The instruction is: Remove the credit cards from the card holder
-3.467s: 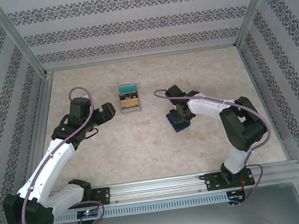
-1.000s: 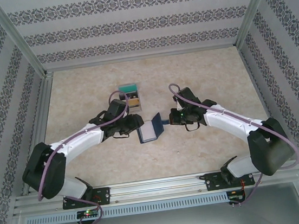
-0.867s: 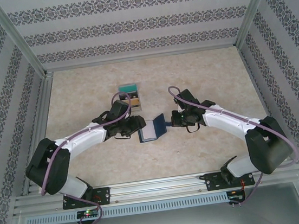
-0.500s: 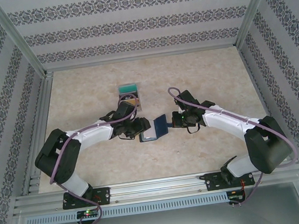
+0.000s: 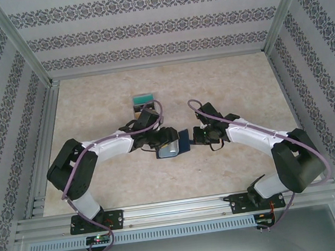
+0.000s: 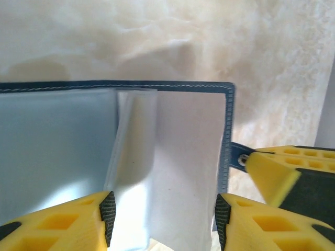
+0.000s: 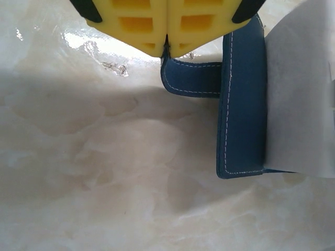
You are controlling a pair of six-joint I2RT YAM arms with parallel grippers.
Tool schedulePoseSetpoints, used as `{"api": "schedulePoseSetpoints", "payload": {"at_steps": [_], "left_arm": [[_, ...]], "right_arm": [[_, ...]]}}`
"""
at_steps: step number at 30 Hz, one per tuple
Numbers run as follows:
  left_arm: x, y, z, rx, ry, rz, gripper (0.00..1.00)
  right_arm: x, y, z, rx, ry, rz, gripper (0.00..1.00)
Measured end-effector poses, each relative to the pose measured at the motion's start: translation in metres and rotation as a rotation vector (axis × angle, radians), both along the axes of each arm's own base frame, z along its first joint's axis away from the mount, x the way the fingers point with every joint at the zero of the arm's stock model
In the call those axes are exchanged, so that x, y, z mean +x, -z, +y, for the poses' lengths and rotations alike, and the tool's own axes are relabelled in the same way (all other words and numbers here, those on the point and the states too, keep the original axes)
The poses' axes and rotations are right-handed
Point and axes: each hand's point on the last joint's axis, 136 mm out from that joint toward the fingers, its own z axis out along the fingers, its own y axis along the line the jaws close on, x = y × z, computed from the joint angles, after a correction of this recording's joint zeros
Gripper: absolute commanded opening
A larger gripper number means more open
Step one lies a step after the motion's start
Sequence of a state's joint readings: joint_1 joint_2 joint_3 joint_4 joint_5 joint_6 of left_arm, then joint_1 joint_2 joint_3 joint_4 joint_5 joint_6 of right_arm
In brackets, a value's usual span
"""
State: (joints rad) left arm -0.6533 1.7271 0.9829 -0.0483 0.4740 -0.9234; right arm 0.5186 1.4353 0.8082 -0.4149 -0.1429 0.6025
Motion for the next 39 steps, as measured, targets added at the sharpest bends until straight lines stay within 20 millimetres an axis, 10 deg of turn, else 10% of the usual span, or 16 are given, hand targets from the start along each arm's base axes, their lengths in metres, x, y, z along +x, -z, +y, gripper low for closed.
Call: {"api": "schedulePoseSetpoints", "payload": {"at_steps": [2, 12, 25, 33, 39], "left_arm": [[0.002, -0.003, -0.007, -0.014, 0.014, -0.007, 0.55], [0.003, 0.000, -0.019, -0.031, 0.045, 0.009, 0.55], [0.006, -0.003, -0.012, 0.007, 0.029, -0.014, 0.56], [0.009, -0.030, 0.017, 0.066, -0.044, -0.096, 0.57], [0.004, -0.007, 0.043, 0.144, -0.088, -0.055, 0.58]], "right_arm": [[0.000, 0.000, -0.001, 0.001, 0.002, 0.000, 0.35], [0.000, -0.002, 0.009, 0.098, 0.007, 0.002, 0.44], [0.005, 0.015, 0.026, 0.187, -0.004, 0.065, 0.17], [-0.001, 0.036, 0.015, 0.112, -0.013, 0.110, 0.14], [-0.003, 0.042, 0.012, 0.088, -0.025, 0.120, 0.14]]}}
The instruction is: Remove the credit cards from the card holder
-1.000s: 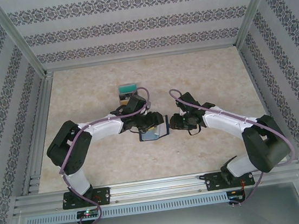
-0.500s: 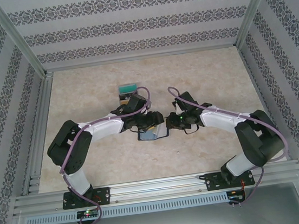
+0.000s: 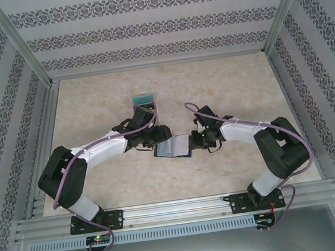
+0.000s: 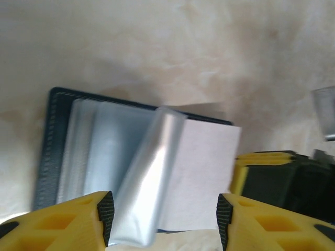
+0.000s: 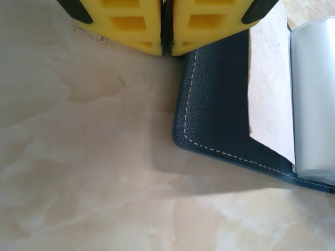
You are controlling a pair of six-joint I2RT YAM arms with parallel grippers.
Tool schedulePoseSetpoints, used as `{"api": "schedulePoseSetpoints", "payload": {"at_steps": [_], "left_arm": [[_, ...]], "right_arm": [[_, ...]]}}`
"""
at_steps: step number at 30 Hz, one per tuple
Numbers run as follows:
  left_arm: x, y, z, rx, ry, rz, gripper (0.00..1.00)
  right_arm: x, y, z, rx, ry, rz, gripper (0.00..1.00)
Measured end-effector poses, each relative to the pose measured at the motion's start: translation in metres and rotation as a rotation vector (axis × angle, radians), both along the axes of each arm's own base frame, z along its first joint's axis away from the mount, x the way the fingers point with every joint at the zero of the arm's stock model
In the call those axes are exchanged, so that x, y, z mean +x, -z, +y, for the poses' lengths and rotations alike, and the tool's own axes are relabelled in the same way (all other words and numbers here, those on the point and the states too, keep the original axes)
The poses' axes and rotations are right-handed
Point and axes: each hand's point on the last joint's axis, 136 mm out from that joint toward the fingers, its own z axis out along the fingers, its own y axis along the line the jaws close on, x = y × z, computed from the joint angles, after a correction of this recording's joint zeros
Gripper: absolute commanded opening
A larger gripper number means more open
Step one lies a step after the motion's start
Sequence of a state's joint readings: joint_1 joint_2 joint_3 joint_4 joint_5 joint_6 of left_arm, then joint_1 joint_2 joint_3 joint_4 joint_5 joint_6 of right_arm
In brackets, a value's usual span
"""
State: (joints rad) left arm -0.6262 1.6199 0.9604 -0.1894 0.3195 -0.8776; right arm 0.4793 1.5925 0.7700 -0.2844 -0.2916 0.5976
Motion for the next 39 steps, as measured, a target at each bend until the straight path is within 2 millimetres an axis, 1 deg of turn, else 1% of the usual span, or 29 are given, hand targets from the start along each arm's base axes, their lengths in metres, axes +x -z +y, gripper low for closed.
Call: {"api": "schedulePoseSetpoints", "payload": {"at_steps": [10, 13, 19, 24, 32, 34, 39], "left_arm": [[-0.007, 0.033, 0.004, 0.051, 0.003, 0.079, 0.58], [-0.009, 0.038, 0.002, 0.050, 0.011, 0.096, 0.58], [-0.010, 0.035, -0.006, 0.006, 0.035, 0.096, 0.59], [-0.010, 0.030, -0.015, -0.051, 0.064, 0.087, 0.63], [-0.009, 0.020, -0.028, -0.124, 0.104, 0.069, 0.74], [-0.009, 0.018, -0.030, -0.135, 0.110, 0.063, 0.75], [-0.010, 0.016, -0.033, -0.152, 0.123, 0.064, 0.73]], "right_arm": [[0.000, 0.000, 0.000, -0.003, -0.002, -0.003, 0.14], [0.000, 0.000, 0.000, -0.003, -0.001, -0.003, 0.14], [0.000, 0.001, -0.002, -0.010, 0.001, -0.003, 0.14], [0.000, 0.001, -0.002, -0.012, 0.002, -0.001, 0.15], [0.000, 0.002, -0.002, -0.012, 0.001, 0.001, 0.15], [0.000, 0.002, -0.002, -0.012, 0.001, 0.001, 0.16], [0.000, 0.002, -0.002, -0.013, 0.001, 0.002, 0.16]]}}
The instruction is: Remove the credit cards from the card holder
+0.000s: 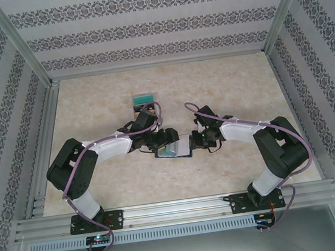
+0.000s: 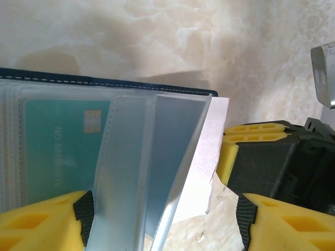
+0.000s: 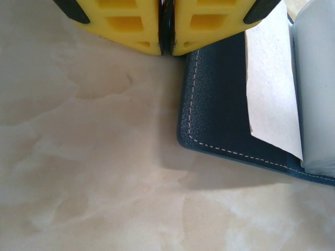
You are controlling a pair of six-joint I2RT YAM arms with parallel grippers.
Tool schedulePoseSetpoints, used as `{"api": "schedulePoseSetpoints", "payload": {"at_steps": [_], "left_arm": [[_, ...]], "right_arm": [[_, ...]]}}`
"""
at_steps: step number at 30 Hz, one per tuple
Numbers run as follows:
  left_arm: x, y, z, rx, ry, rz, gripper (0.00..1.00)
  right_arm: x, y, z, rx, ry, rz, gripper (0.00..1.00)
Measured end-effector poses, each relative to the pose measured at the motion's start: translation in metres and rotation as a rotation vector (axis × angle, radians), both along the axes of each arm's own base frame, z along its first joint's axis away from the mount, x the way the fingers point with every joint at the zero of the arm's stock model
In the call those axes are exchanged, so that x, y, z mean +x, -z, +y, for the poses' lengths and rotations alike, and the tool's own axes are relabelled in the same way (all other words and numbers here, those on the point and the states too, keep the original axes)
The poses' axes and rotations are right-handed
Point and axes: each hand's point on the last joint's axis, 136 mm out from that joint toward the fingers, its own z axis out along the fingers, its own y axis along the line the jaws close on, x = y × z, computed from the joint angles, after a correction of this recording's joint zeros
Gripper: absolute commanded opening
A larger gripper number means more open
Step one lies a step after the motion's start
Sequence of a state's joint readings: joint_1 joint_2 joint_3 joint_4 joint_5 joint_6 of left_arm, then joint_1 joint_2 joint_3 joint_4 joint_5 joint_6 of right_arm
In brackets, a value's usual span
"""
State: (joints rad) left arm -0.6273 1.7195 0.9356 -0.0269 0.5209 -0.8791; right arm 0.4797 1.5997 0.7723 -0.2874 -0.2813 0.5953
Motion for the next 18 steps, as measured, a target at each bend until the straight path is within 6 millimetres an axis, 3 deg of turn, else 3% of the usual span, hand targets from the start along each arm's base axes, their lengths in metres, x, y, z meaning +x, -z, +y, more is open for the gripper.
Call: {"api": "schedulePoseSetpoints", "payload": {"at_steps": [9, 18], "left_arm": [[0.002, -0.020, -0.018, -0.055, 0.043, -0.032, 0.71], [0.001, -0.026, -0.024, -0.083, 0.063, -0.032, 0.72]], "right_arm": [[0.002, 0.000, -0.002, 0.007, 0.008, 0.002, 0.19], [0.013, -0.020, -0.016, 0.027, 0.064, -0.060, 0.38]]}}
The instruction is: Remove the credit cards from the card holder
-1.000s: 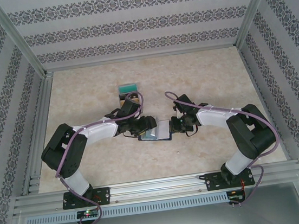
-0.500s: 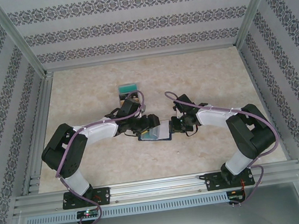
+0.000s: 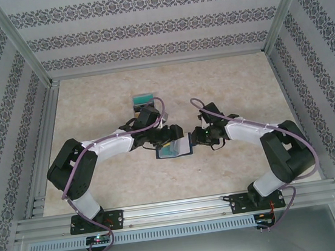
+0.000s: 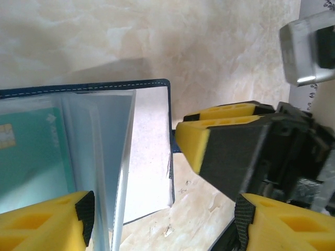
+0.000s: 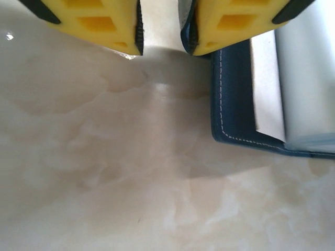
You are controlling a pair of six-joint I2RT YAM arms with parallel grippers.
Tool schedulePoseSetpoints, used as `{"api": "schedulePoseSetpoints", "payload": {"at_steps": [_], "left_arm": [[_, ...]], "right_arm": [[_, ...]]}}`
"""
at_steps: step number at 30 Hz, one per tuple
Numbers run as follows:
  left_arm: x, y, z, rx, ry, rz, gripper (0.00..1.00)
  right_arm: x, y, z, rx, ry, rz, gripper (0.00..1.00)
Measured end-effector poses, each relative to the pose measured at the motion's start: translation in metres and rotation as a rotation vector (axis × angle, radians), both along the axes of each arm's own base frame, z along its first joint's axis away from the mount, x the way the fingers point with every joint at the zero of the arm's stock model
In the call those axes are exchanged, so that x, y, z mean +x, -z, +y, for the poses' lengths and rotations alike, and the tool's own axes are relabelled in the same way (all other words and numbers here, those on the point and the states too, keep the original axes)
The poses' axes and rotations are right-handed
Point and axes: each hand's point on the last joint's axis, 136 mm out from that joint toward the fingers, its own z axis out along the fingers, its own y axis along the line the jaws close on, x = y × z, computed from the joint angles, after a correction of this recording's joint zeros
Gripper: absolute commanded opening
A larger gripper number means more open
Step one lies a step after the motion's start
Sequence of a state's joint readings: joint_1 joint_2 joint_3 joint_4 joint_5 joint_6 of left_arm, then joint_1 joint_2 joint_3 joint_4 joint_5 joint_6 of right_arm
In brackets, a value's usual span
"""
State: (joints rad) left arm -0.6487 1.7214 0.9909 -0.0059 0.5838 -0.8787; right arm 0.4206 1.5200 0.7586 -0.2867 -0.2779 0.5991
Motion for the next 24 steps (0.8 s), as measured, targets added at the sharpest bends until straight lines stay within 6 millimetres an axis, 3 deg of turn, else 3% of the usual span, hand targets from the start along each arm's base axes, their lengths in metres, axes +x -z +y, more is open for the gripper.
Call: {"api": "schedulePoseSetpoints", "payload": {"at_steps": [5, 10, 14, 24], "left_arm": [[0.000, -0.001, -0.016, -0.037, 0.047, 0.009, 0.71], [0.003, 0.001, -0.041, -0.063, 0.103, 0.021, 0.71], [0.003, 0.010, -0.045, -0.061, 0.113, 0.043, 0.71], [0.014, 0.026, -0.051, -0.035, 0.103, 0.063, 0.71]], "right_arm": [[0.002, -0.018, -0.007, 0.023, 0.027, -0.054, 0.39], [-0.005, -0.020, -0.014, 0.024, 0.056, -0.064, 0.39], [-0.013, -0.021, -0.018, 0.030, 0.065, -0.069, 0.39], [-0.041, -0.027, -0.010, 0.140, 0.068, -0.073, 0.19]]}}
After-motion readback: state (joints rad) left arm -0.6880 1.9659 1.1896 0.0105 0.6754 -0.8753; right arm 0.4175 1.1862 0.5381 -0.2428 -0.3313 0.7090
